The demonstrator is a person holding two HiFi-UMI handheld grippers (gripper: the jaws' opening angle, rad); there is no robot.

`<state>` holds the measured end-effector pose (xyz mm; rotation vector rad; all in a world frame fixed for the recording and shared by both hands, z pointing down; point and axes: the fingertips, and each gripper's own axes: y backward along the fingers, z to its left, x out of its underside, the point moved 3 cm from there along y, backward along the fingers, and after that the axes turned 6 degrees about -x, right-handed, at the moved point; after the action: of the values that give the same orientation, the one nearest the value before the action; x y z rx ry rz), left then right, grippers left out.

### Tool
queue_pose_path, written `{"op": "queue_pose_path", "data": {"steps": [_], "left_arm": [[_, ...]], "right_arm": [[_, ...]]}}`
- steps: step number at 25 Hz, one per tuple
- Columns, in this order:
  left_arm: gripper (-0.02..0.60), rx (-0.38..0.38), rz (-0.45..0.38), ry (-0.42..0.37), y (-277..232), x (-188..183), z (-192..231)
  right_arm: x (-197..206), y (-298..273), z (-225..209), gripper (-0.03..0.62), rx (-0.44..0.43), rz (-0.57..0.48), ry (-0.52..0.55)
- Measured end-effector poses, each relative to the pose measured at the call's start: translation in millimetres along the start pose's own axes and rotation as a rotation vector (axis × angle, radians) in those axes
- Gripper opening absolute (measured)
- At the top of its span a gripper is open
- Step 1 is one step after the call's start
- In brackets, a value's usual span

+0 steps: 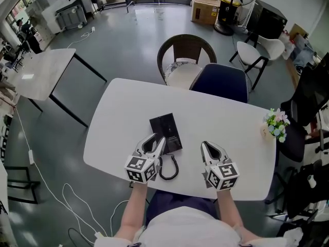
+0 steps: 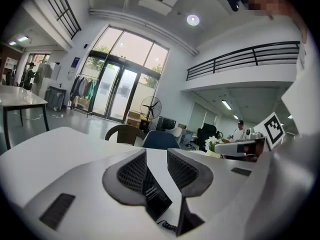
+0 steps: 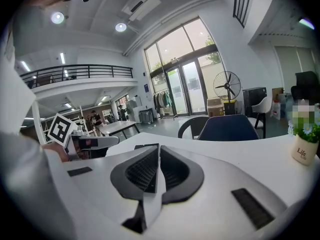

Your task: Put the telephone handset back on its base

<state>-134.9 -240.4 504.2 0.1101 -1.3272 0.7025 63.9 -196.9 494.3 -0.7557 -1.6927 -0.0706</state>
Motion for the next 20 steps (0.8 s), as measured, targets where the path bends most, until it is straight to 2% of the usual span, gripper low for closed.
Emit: {"op": "queue_pose_path", "data": {"steps": [6, 12, 17, 20], "left_arm": [[0.120, 0.037, -0.088, -0.042, 5, -34, -33], [0.085, 0.074, -0.171, -0.188, 16, -69, -62], [0.024, 0.062, -0.209, -0.282, 24, -77, -76], [0.015, 0.048, -0.202, -0.293, 25, -73, -78]], "right_arm": [[-15, 10, -8, 0.038, 0.015, -0.062, -0.009], [-37, 26, -15, 0.038, 0.049, -0.137, -0.003], [-50, 36, -15, 0.038, 0.065, -0.178, 0.034], [-55, 41, -13, 0.038, 0.076, -0.195, 0.061]]}}
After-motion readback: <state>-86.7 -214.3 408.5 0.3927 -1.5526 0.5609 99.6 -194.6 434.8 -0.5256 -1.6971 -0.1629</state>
